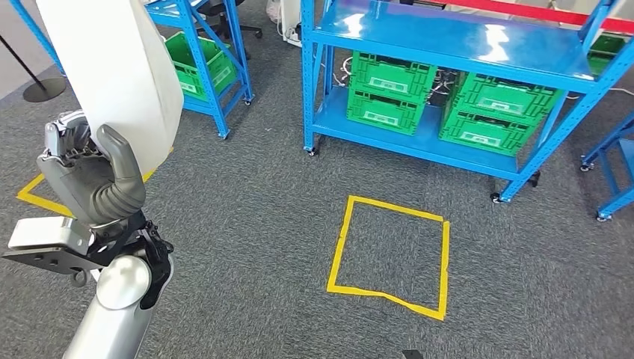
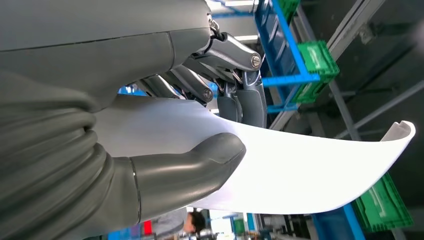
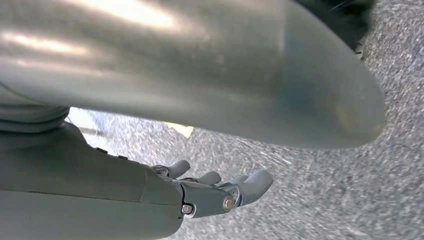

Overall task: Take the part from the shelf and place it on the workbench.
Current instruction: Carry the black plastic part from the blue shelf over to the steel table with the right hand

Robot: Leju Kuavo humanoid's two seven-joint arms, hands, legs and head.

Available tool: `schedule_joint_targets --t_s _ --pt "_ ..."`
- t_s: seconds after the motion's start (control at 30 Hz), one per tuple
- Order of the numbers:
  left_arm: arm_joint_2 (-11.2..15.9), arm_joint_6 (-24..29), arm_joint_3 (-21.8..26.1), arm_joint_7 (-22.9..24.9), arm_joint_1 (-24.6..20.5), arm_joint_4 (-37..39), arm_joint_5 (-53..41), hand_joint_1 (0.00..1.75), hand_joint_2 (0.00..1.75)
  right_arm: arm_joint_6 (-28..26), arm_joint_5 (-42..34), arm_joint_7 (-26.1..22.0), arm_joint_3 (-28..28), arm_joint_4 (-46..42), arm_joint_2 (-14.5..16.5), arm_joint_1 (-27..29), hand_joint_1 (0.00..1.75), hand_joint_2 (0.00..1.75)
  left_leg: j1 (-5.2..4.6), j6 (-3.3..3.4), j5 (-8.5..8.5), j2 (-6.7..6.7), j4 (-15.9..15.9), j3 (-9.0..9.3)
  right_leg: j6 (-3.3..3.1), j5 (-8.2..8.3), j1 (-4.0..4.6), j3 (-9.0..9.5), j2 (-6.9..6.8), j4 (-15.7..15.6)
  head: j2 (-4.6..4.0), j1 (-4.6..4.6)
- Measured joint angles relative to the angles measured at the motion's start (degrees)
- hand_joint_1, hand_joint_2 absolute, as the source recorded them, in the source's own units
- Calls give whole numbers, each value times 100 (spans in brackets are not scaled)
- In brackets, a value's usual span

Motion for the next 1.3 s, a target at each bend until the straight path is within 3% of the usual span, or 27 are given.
schedule_joint_targets --t_s 0.07,0.13,0.17,0.23,0.3,0.37,0.4,0.47,0.53,0.6,0.67,0.73,0.8,0.87,0.9,0.93,0.97,1.03,1.1,1.17,1.23,1.3 --pt "-4 0 -1 10 7 -35 -18 175 175 -18 -2 4 0 0 4 -2 0 0 4 -67 19 -129 19 -47 -34 105 4 225 153 -463 0 1" --pt "-1 0 -1 17 20 -46 -26 175 175 -38 -5 5 0 0 11 -3 0 0 18 -155 61 -250 -6 -89 -72 111 13 231 85 -510 0 2" --pt "4 0 -1 19 29 -46 -26 175 175 -46 -7 3 -1 0 20 -7 0 0 22 -186 66 -238 -3 -106 -106 132 6 236 20 -530 0 4" --pt "15 0 2 13 28 -44 -13 175 175 -68 -8 -8 -2 -1 36 -11 0 0 4 -240 -85 24 229 -228 -183 170 -16 246 -117 -576 0 -26" --pt "19 0 3 -8 29 -36 15 175 175 -81 -14 -14 -2 -1 46 4 0 0 7 -287 -454 343 904 -531 -223 176 -9 243 -262 -587 0 -58" --pt "21 0 3 -39 54 -18 44 175 175 -81 -21 -16 -2 0 51 22 0 0 38 -330 -693 419 1531 -808 -228 173 -5 235 -415 -585 0 -60" --pt "25 0 3 -53 65 -5 58 175 175 -81 -24 -20 -2 0 54 24 0 0 53 -344 -665 437 1584 -815 -227 171 -6 234 -488 -583 0 -60" --pt "36 0 3 -79 69 15 88 175 175 -81 -26 -34 -2 0 66 18 0 0 74 -353 -350 539 1013 -482 -210 161 -9 245 -621 -576 0 -61" --pt "39 0 2 -102 48 27 118 175 175 -82 -27 -49 -2 0 78 15 0 0 53 -311 -107 782 244 -69 -160 136 18 260 -733 -559 0 -60" --pt "42 0 0 -112 28 46 157 175 175 -84 -27 -56 -2 0 85 13 0 0 17 -230 -67 865 -18 49 -92 131 51 269 -825 -552 0 -42" --pt "46 0 -2 -113 19 66 192 175 175 -84 -27 -56 -2 0 92 6 0 0 16 -143 -22 722 -26 20 -20 130 39 274 -890 -555 0 -27" --pt "45 0 -2 -118 -4 76 211 175 175 -84 -27 -57 -2 0 95 0 0 0 34 -62 26 601 -60 6 39 -22 6 203 -668 -367 0 -18" --pt "34 0 -2 -122 -24 93 218 175 175 -84 -27 -57 -2 0 97 9 0 0 41 -10 56 484 -73 -13 65 -382 -11 -83 -335 268 0 12" --pt "26 0 -3 -121 -23 124 224 175 175 -84 -27 -55 -2 0 98 28 0 0 29 10 69 342 -59 -47 70 -635 -6 -425 -237 957 0 33" --pt "26 0 -3 -120 -22 140 228 175 175 -84 -27 -56 -2 0 97 32 0 0 24 11 75 264 -47 -62 64 -609 -4 -482 -227 1055 0 34" --pt "26 0 -3 -120 -22 152 232 175 175 -85 -27 -56 -2 0 97 33 0 0 22 7 79 184 -32 -72 51 -476 -3 -423 -214 922 0 34" --pt "25 0 -3 -120 -23 159 235 175 175 -87 -27 -57 -2 0 96 31 0 0 23 -3 83 106 -14 -78 34 -274 -7 -256 -173 584 0 35" --pt "23 0 -3 -121 -28 162 237 175 175 -93 -27 -61 -2 0 96 27 0 0 25 -47 86 -29 24 -101 -9 7 -15 106 65 -154 0 37" --pt "20 0 -3 -121 -34 163 237 175 175 -96 -27 -68 -2 0 101 26 0 0 32 -126 106 -140 32 -140 -46 58 -2 236 209 -452 0 36" --pt "23 0 -3 -120 -35 164 237 175 175 -96 -26 -73 -2 0 105 24 0 0 45 -213 146 -241 -1 -175 -103 88 13 232 105 -475 0 33" --pt "32 0 -3 -120 -45 165 240 175 175 -98 -24 -80 -3 0 111 22 0 0 36 -272 82 -85 103 -248 -186 127 0 244 -29 -516 0 16" --pt "37 0 -2 -119 -60 168 242 175 175 -97 -19 -94 -3 0 115 30 0 0 25 -312 -227 248 636 -492 -245 145 1 248 -182 -539 0 -12"
